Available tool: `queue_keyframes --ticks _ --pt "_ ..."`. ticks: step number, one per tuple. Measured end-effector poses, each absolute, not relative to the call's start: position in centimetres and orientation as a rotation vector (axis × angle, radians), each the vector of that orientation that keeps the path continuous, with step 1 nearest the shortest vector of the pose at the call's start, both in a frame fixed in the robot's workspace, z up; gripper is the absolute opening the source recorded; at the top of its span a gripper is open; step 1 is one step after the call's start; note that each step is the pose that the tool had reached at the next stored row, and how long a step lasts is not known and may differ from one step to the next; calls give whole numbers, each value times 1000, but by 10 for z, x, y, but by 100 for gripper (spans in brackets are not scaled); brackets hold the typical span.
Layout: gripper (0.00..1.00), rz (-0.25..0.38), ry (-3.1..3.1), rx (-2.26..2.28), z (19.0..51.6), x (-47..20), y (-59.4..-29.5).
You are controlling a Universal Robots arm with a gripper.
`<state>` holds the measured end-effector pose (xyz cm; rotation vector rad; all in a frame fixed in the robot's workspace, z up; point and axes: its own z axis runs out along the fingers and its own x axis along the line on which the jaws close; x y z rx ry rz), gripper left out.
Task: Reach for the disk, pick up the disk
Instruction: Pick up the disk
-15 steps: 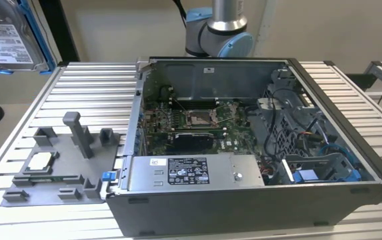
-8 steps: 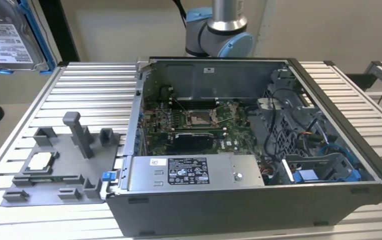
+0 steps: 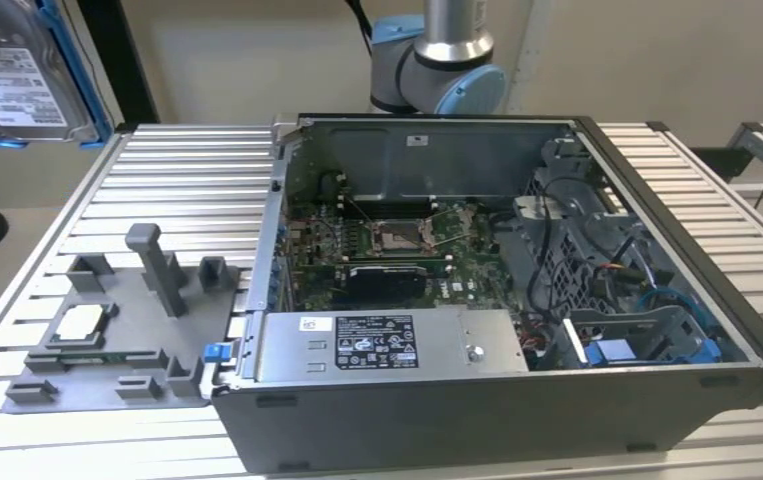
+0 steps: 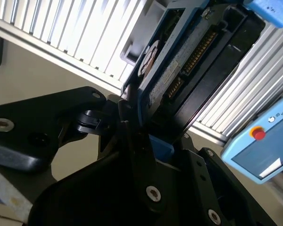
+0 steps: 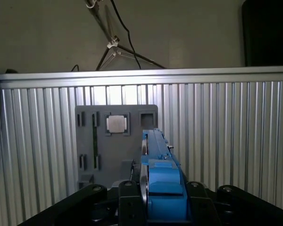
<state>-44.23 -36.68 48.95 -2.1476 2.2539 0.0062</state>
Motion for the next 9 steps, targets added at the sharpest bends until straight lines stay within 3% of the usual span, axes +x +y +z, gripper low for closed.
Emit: queue_keyframes --ticks 9 --pt "0 6 2254 -2147 489 -429 -367"
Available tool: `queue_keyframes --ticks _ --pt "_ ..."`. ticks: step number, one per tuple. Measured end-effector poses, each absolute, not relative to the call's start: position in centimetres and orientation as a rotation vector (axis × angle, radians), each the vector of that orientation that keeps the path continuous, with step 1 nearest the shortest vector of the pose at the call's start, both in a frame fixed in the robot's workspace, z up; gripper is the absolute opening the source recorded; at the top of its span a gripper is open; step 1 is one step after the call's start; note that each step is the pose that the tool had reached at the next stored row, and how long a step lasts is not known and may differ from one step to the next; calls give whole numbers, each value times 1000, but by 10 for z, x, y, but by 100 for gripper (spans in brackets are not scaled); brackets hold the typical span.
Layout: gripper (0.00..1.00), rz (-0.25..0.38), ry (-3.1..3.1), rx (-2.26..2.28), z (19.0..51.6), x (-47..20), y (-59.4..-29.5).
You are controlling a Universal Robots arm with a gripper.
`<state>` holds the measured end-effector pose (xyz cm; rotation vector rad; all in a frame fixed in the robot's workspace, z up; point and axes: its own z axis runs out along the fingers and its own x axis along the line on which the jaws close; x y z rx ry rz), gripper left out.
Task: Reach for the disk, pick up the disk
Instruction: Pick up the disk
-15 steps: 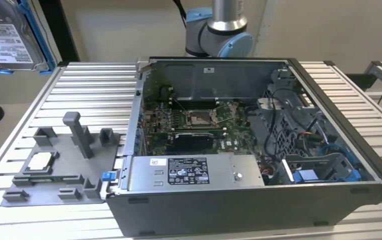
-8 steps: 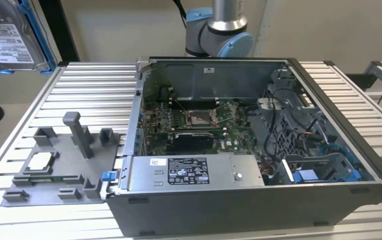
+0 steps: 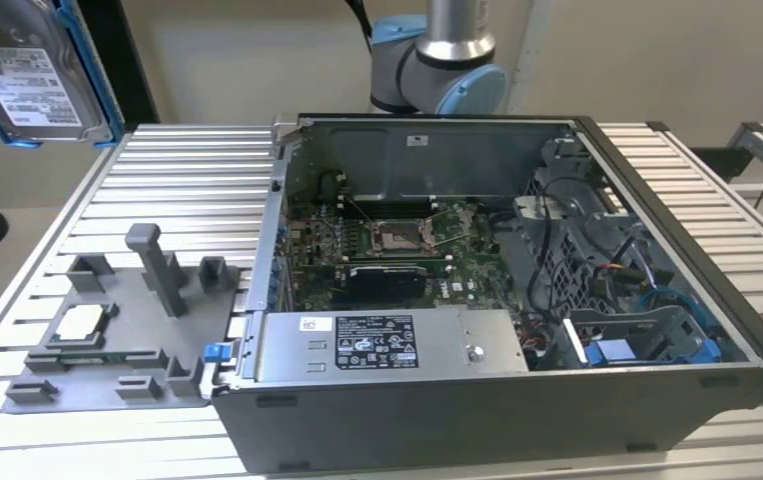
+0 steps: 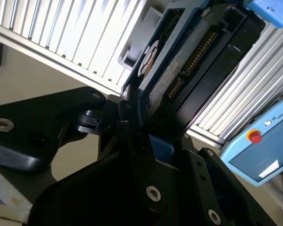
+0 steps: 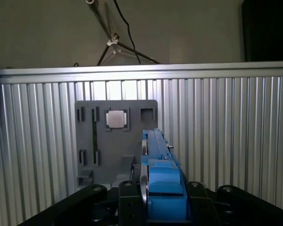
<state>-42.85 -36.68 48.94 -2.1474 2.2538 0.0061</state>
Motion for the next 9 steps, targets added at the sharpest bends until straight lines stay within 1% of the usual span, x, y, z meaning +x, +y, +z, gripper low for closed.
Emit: queue_keyframes --ticks 9 --pt "0 6 2254 -2147 489 -407 -367"
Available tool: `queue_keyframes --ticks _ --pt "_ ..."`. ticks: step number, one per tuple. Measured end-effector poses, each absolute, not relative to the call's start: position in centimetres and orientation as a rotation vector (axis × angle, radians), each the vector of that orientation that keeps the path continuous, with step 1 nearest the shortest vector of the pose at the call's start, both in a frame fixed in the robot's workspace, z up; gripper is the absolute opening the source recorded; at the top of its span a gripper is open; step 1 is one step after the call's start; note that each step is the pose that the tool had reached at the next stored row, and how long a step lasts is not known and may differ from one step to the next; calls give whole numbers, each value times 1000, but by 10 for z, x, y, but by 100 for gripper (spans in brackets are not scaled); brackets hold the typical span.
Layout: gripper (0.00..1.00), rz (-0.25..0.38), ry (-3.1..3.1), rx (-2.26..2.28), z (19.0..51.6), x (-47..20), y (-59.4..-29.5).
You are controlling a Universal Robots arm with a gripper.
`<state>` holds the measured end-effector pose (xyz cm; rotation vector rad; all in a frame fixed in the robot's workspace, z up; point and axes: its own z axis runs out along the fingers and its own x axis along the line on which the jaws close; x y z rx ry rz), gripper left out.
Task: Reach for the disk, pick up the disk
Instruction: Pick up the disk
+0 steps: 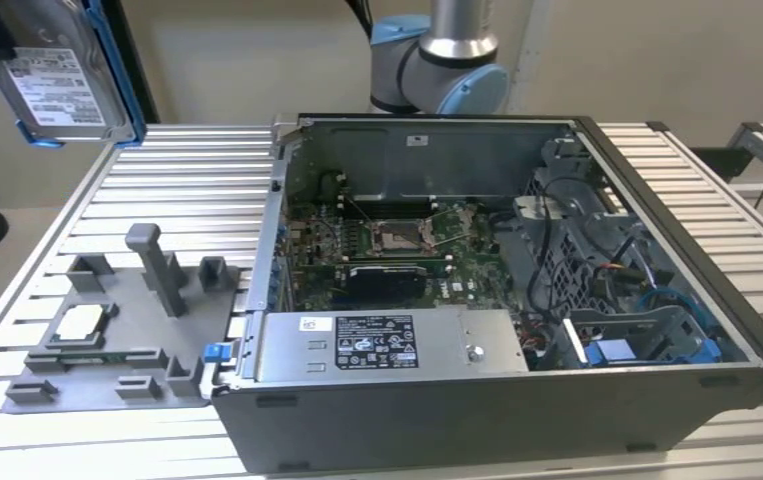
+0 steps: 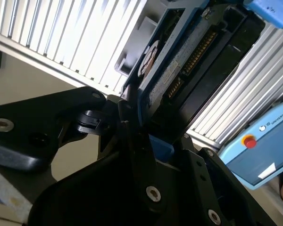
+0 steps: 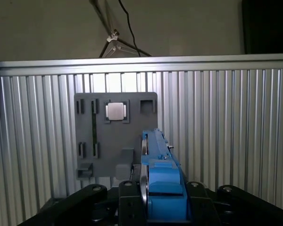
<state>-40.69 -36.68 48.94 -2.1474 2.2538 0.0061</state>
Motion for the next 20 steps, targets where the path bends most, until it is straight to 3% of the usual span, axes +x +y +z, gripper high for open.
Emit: queue_keyframes --ticks 20 --pt "0 6 2254 -2148 489 -351 -367"
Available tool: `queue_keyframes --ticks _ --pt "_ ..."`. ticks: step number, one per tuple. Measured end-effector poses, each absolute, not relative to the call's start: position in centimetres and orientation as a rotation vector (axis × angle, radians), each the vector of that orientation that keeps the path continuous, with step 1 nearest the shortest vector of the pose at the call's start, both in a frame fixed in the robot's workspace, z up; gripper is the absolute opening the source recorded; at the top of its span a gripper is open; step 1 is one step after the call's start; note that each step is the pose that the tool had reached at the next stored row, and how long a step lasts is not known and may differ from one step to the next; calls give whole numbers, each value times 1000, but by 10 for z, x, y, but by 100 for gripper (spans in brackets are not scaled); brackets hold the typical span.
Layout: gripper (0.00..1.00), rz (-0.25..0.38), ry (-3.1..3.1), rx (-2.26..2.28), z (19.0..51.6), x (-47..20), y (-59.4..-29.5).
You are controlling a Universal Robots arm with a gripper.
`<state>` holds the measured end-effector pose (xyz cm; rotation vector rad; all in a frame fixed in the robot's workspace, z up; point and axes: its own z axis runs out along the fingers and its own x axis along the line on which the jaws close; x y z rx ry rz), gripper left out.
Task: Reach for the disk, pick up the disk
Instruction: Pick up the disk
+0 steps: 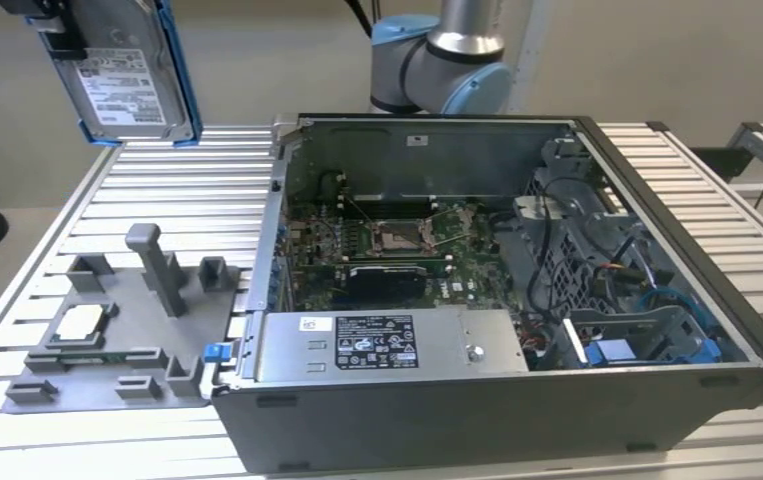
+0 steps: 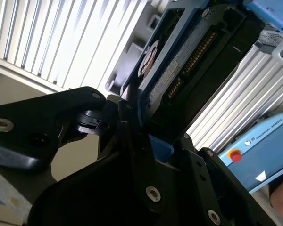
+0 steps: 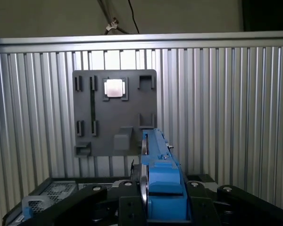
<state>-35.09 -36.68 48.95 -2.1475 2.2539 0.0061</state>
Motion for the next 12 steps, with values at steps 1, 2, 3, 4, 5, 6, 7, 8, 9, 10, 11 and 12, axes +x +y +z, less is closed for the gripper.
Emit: queue_keyframes --ticks 1,2,3,4,5,6,7,8,9,10,11,12 --pt "0 6 2254 -2148 489 -348 -367" --pt "0 6 2254 -2148 489 -345 -367" --pt "0 6 2254 -2148 489 -342 -367" --pt "0 6 2254 -2147 489 -338 -367" --pt "0 6 2254 -2147 489 -335 -367" --pt "0 6 2254 -2148 489 -332 -367" --pt "0 6 2254 -2148 489 -329 -367" --pt "0 6 2254 -2148 489 -326 -367" --pt "0 6 2254 -2148 489 -323 -367" --pt "0 6 2254 -2148 489 -317 -367" --pt "0 6 2254 -2147 489 -314 -367" --pt "0 6 2254 -2147 489 -311 -367"
